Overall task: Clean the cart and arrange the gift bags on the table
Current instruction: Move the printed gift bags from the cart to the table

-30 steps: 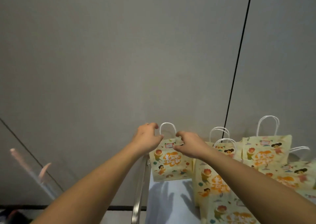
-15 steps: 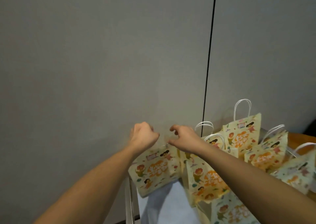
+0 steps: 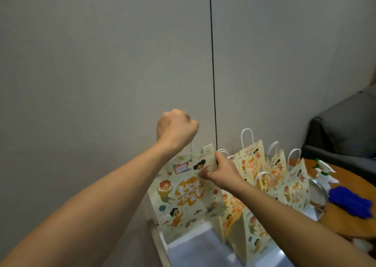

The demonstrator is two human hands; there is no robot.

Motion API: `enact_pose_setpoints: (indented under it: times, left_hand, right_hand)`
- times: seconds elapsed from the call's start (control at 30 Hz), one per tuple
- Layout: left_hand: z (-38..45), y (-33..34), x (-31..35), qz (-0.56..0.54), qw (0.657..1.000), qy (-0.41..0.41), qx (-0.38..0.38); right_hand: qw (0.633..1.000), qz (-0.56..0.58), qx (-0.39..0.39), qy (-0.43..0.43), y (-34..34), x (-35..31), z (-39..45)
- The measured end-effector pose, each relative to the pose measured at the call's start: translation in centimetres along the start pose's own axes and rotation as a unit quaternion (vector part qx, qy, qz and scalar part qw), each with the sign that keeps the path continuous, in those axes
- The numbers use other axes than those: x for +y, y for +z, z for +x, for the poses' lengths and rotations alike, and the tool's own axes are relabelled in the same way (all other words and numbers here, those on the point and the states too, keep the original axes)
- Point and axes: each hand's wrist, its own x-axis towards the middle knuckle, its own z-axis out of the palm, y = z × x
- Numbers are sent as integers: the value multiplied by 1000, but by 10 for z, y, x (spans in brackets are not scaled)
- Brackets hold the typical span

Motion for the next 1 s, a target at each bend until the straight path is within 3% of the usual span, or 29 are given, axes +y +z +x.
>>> enact_pose_setpoints:
  times: [0.2, 0.47, 0.77, 1.0]
  left_hand:
    - [-15, -18, 55, -38, 994, 95, 32]
    - [-50, -13, 189, -105, 967, 225, 49]
    - [-130, 46, 379, -179, 926, 332, -7]
    - [-242, 110, 542, -251, 869, 415, -95]
  right_hand:
    - [997, 34, 69, 13, -60, -5, -70]
    - [983, 96, 146, 54, -174, 16, -150]
    - [946, 124, 274, 118, -326, 84, -274]
    - [888, 78, 406, 201, -441, 167, -407]
